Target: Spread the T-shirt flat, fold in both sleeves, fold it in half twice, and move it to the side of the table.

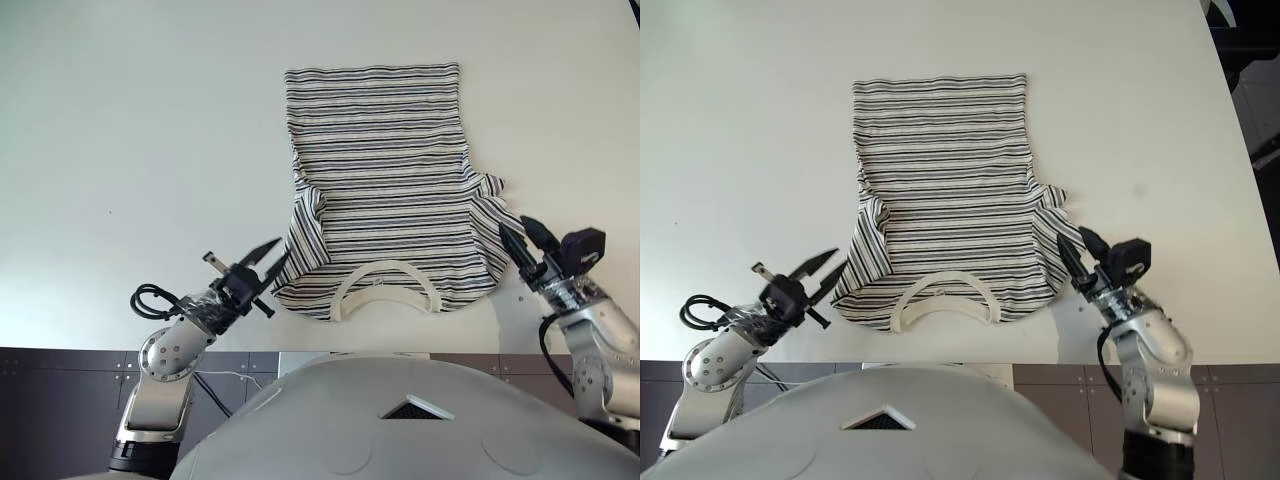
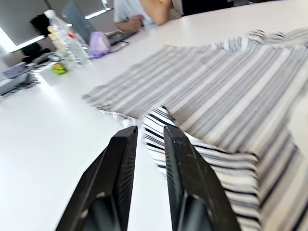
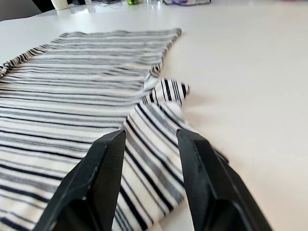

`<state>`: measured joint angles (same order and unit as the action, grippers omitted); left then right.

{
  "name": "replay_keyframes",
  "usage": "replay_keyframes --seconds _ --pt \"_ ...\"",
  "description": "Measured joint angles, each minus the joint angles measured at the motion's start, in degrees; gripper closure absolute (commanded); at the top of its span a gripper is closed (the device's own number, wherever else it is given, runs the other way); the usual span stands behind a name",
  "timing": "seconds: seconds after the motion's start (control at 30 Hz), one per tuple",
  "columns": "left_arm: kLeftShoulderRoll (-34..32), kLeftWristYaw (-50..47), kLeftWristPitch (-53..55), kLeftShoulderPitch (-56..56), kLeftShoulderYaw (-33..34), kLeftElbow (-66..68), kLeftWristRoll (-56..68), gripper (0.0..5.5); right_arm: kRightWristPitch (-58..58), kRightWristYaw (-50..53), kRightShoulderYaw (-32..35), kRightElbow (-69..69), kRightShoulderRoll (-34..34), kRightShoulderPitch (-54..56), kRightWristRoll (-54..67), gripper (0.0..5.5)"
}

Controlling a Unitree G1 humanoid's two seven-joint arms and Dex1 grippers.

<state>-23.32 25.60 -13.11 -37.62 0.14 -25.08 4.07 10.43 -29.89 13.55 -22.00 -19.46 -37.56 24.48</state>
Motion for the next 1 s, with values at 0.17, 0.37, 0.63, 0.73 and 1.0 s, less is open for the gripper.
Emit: replay_keyframes --seconds 0.17,0.37,0.63,0.73,1.0 --pt "7.25 -8.86 6.46 1.08 2.2 -3.36 1.37 4.52 3.06 4.12 2.59 -0.83 3.78 -1.4 4.58 3.55" --pt "9.4 -10.02 8.14 0.67 -0.07 -2.72 0.76 4.52 9.83 9.21 7.64 5.72 5.49 5.47 11.29 3.55" --pt "8.17 -8.55 6.42 0.12 -2.69 -2.71 -2.7 4.52 15.19 11.22 6.08 4.94 4.97 9.1 11.7 3.55" --pt "8.16 -8.56 5.49 0.12 -2.7 -2.1 -3.18 4.52 14.85 11.21 4.59 3.19 5.2 7.28 10.7 3.55" --pt "8.13 -8.55 5.5 1.63 -2.69 -1.89 -3.23 4.51 12.56 12.01 4.12 4.15 6.3 7.47 9.12 4.69"
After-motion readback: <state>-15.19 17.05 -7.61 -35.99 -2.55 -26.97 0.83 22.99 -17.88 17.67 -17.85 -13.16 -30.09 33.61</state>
